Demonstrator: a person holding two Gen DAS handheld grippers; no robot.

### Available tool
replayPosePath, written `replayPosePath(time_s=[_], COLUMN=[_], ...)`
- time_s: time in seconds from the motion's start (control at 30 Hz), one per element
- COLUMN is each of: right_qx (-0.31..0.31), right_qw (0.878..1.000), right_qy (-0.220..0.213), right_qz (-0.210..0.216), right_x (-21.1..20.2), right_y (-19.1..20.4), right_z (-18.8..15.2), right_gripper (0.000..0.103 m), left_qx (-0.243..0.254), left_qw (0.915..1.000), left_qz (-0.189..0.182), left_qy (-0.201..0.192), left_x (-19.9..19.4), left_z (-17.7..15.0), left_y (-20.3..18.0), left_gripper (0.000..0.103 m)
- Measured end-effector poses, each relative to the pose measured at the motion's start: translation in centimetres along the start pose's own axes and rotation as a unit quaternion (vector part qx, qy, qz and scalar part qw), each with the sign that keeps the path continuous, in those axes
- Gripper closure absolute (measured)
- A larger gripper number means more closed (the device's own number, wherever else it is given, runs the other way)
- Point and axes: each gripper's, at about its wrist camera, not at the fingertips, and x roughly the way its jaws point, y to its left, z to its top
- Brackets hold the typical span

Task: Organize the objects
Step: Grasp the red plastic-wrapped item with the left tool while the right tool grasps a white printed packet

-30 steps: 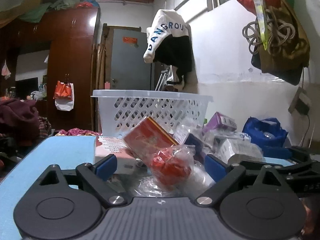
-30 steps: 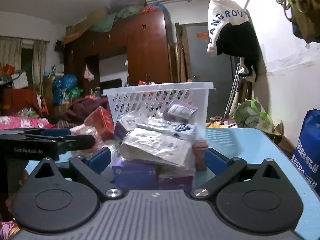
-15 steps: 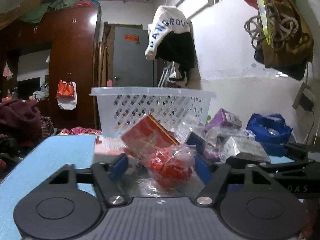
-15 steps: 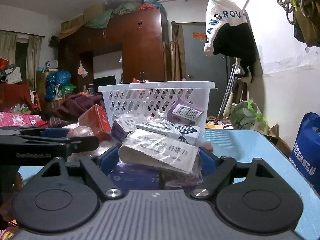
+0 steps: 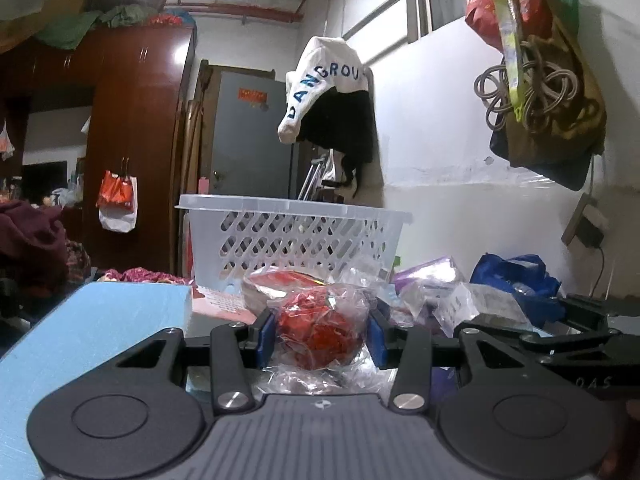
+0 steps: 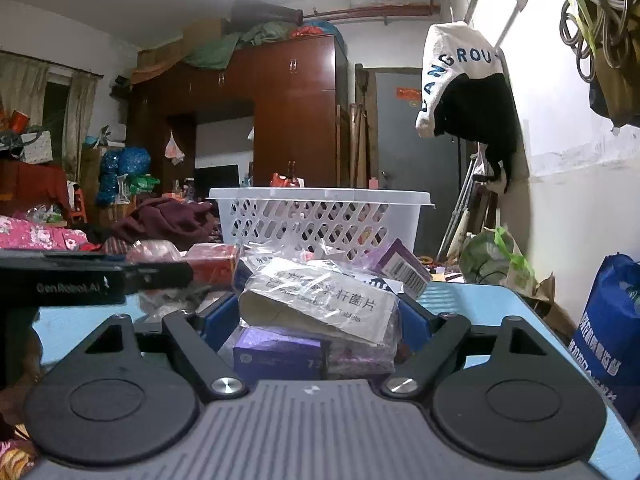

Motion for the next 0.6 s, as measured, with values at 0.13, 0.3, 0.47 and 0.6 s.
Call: replayPosePath(time_s=[0.13,0.3,0.47,0.6], right_qx=[0.011,0.014,0.011,0.012], right_qw=[1.000,1.000,1.000,1.000], right_qy=[0.015,0.005,-0.009,-0.004], right_qz=[0.014,0.027,0.019,0.017], right_x=[0.0,-1.8,-2.3,-1.6], right_y=[-0.8,-1.1,-1.6,-1.8], right_z=[-0.6,-0.1,1.1,0.9], right_gripper=[0.018,0.018,0.018,0.018], left_qx=[-0.005,-0.011,-0.015,-0.021], left_qw=[1.0000,0.9998,0.9996,0.9995], left_qz=[-0.003,-0.006,-0.009,-0.011], left_qy=[-0.003,-0.015,-0.021,-0.019], left_x=[-0.3,-0.7,-0.8,-0.6], left_z=[0.0,0.4,0.5,0.4], left_y=[0.3,0.5,0.8,1.2], left_gripper=[0.054,0.054,0.054,0.054])
